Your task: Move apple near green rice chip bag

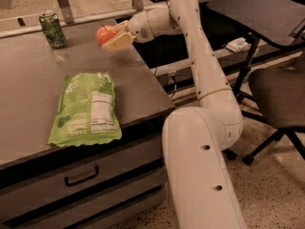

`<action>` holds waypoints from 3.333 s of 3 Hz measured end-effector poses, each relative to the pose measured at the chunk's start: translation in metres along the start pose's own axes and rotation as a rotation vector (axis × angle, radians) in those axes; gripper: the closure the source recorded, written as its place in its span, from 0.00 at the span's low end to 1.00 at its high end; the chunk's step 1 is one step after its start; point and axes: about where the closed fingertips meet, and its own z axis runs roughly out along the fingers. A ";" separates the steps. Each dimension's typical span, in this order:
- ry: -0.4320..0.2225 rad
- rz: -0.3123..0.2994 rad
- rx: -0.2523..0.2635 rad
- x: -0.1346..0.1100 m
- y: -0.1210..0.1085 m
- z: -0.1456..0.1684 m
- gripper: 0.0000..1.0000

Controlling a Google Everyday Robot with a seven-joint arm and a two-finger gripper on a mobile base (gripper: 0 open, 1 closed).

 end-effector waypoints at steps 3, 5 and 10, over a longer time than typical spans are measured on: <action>-0.060 0.038 -0.087 0.014 0.028 -0.004 1.00; -0.100 0.033 -0.143 0.029 0.089 -0.023 1.00; -0.051 0.012 -0.183 0.040 0.105 -0.010 0.00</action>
Offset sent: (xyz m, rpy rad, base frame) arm -0.0634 -0.0100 -0.0340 0.0690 0.1258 0.1016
